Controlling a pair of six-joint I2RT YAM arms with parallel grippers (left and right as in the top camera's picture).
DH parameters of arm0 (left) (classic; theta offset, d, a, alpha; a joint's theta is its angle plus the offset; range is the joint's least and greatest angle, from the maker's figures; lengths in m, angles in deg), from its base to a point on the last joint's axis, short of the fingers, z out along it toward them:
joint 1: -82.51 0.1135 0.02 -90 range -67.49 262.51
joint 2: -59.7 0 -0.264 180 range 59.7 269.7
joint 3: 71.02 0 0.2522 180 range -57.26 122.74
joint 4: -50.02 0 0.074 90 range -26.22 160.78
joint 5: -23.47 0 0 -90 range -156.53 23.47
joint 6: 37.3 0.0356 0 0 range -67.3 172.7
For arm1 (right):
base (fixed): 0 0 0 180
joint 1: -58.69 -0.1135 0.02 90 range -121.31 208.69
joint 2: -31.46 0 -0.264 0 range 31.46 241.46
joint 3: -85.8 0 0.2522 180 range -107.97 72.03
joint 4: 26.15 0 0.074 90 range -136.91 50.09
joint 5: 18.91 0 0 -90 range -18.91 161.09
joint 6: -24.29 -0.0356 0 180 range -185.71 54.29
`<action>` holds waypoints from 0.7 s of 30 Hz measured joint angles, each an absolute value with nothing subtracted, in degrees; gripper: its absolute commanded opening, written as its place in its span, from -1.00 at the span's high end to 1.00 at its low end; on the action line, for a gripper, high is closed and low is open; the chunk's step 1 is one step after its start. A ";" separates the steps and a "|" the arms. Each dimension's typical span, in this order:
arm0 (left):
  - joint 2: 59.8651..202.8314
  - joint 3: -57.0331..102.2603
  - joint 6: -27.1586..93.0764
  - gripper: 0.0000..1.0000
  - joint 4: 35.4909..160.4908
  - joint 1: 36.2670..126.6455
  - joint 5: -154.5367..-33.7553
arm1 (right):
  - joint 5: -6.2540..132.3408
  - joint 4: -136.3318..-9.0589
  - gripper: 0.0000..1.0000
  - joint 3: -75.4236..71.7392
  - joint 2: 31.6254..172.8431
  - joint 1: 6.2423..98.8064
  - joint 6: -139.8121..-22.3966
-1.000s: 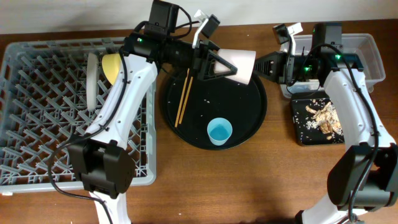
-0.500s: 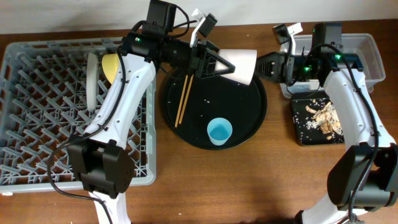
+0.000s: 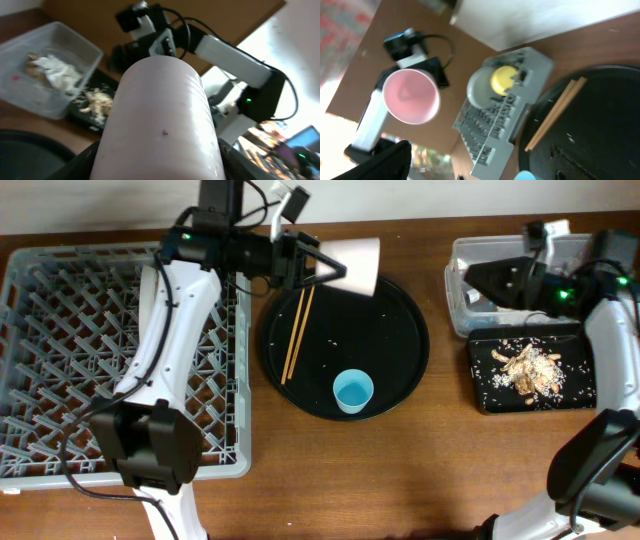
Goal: Sort waste into correct bins and load items into the dishwasher rack
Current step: 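Lower pink cup into the rack with left gripper and release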
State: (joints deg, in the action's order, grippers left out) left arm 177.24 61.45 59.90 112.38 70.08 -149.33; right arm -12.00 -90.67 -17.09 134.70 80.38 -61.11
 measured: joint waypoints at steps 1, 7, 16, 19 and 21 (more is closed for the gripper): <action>177.22 62.20 59.46 0.38 112.43 70.41 -147.19 | -9.51 -94.13 -0.80 -17.04 134.51 81.10 -60.47; 170.64 62.92 58.56 0.38 122.35 71.09 -119.24 | 9.00 -106.80 -0.80 -16.98 130.07 80.45 -56.65; 163.12 64.34 57.36 0.38 148.03 71.09 -76.53 | 24.85 -110.89 -0.80 -16.98 125.46 78.22 -56.06; 163.34 64.34 54.91 0.39 151.25 71.09 -67.70 | 26.97 -111.07 -0.80 -16.98 125.48 77.58 -56.06; 163.51 64.34 53.34 0.39 152.36 71.09 -63.46 | 27.84 -111.24 -0.80 -16.98 125.46 77.43 -56.08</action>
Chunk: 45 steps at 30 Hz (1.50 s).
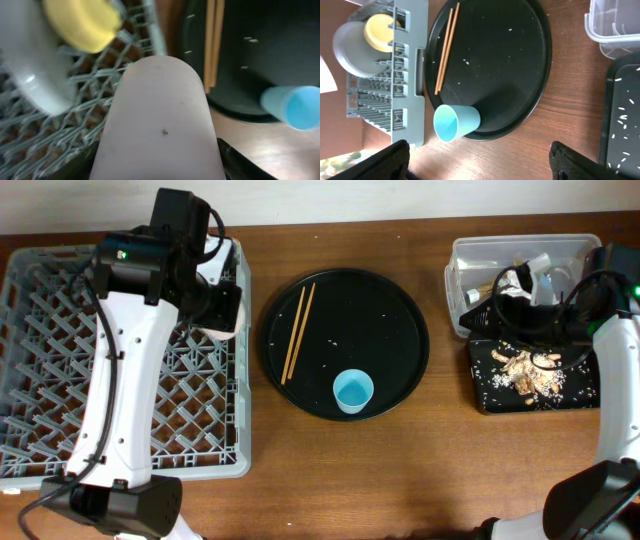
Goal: Sort waste into correct bins and load items into the dishwasher rack
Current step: 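Lower pink cup into the rack with left gripper and release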
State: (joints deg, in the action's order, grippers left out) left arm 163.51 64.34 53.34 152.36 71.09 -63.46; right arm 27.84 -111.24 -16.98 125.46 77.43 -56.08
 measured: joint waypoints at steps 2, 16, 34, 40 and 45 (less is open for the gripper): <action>164.04 64.32 52.29 0.40 152.47 71.09 -60.84 | 28.54 -111.41 -0.80 -16.98 125.46 77.39 -56.03; 174.11 54.92 50.02 0.46 150.59 74.01 -57.91 | 30.42 -111.94 -0.80 -16.98 125.48 77.39 -56.06; 174.16 45.83 48.38 -0.74 139.18 76.81 -60.53 | 30.82 -112.18 -0.80 -16.98 125.48 77.39 -56.01; 174.26 46.81 48.38 -0.91 140.84 76.81 -60.60 | 31.01 -112.55 -0.80 -16.98 125.48 77.39 -56.06; 174.37 53.91 48.38 -0.91 144.99 76.81 -60.57 | 31.01 -112.77 -0.80 -16.98 125.46 77.39 -56.03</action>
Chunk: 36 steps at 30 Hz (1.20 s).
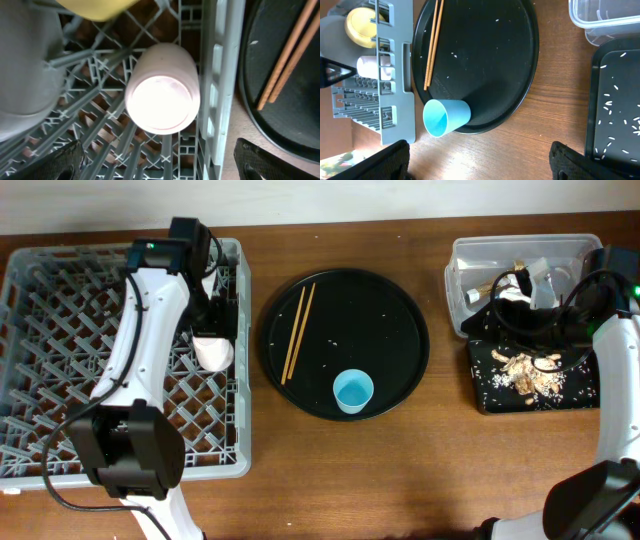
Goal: Sort waste into correct bins and load items into the dishwasher rack
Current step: 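Lower pink cup into the rack with left gripper and release, then grasp the blue cup with the right gripper and lift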
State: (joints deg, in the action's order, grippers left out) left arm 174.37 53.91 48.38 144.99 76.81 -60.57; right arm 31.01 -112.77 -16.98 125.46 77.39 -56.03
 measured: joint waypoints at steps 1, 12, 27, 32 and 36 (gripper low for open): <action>174.37 55.42 48.38 -0.91 145.87 76.81 -60.62 | 31.01 -112.77 -0.80 -16.98 125.46 77.39 -56.03; 174.46 73.69 49.01 -0.90 160.29 69.75 -67.66 | 31.03 -113.67 -0.80 -16.98 125.46 77.39 -56.03; 174.46 71.99 49.60 -0.90 156.12 66.98 -71.22 | 45.39 -110.93 -0.50 -16.80 125.46 51.64 -68.86; 174.46 71.94 49.58 -0.90 154.39 70.80 -70.91 | 56.08 -104.57 -0.11 -10.99 125.48 39.73 -78.90; 174.46 71.94 49.58 -0.90 153.52 71.06 -70.96 | 59.38 -95.50 -0.02 -2.38 125.63 35.42 -84.95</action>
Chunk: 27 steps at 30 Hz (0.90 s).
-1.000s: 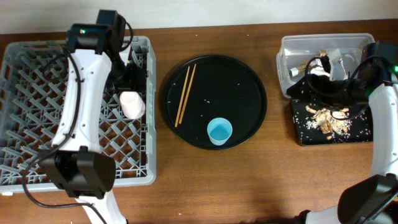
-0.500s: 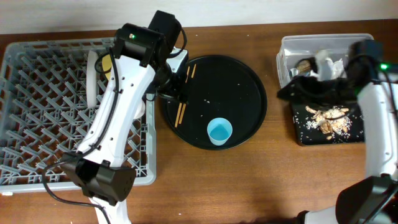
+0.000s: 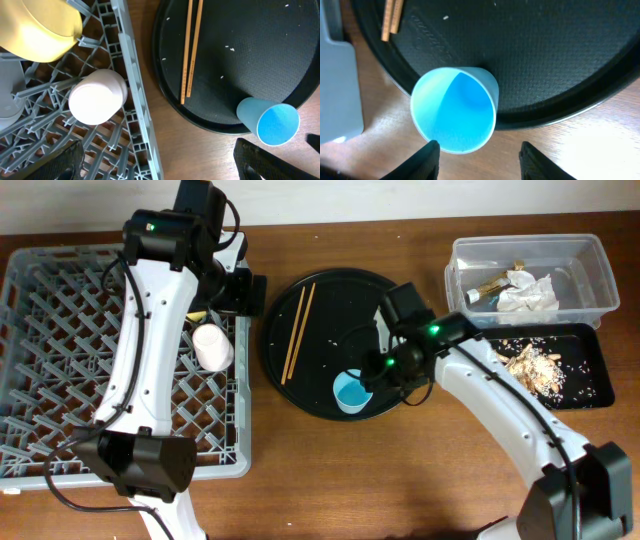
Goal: Sort waste into correct bins and load items into the dishwasher rack
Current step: 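Grasp the blue cup with the right gripper and lift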
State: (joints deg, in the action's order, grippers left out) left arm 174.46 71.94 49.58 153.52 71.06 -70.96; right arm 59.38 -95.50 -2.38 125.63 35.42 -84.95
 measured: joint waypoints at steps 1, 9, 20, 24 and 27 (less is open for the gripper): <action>174.46 71.94 49.58 -0.91 153.47 71.06 -71.02 | 59.60 -94.39 0.02 -1.61 125.81 35.36 -85.24; 174.46 71.94 49.58 -0.90 152.91 70.56 -71.04 | 60.74 -88.27 0.86 0.90 132.47 35.33 -86.77; 174.46 71.94 49.60 -0.91 152.62 70.41 -73.08 | 58.31 -93.40 0.92 -3.95 131.25 40.51 -87.22; 174.46 71.94 49.62 -0.91 152.47 70.41 -77.38 | 46.03 -92.12 0.92 -5.92 124.74 48.82 -83.90; 174.46 71.94 50.19 -0.91 150.85 70.41 -83.87 | 31.06 -91.44 0.92 -6.42 121.44 57.82 -79.09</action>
State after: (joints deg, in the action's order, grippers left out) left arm 174.46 71.94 50.19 150.85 70.41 -83.87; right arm 31.06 -91.44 -6.42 121.44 57.82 -79.09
